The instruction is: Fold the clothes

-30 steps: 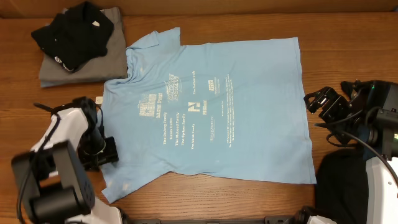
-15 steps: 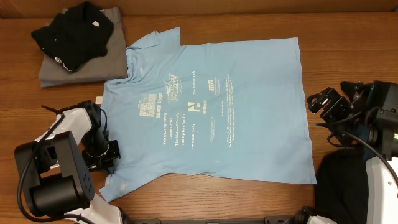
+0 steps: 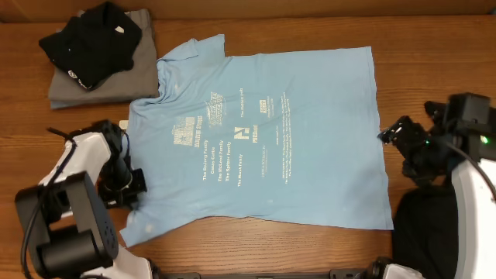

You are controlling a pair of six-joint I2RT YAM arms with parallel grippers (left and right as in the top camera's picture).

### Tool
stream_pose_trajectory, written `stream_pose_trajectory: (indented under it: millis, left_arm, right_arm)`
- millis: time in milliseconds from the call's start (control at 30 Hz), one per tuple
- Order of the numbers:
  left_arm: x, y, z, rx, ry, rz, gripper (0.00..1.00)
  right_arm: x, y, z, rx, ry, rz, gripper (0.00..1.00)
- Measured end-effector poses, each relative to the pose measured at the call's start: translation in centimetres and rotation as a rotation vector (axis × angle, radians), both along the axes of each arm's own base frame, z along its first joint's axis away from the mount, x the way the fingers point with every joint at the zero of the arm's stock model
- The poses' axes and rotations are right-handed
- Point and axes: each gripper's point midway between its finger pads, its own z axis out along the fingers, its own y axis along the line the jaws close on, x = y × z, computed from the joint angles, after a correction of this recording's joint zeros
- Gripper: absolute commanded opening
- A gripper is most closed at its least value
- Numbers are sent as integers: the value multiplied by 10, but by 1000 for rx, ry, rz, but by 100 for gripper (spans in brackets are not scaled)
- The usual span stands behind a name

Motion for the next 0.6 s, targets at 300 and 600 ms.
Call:
stream_pose_trajectory:
  millis: [300,600]
  left_arm:
    - [24,8,47,49,-152,-1,4]
    - [21,7,48,45,-139,-1,4]
  right_arm:
    - [-35,13,-88,116,311,-71,77]
    - [-78,22,-120,166,472,-173,74]
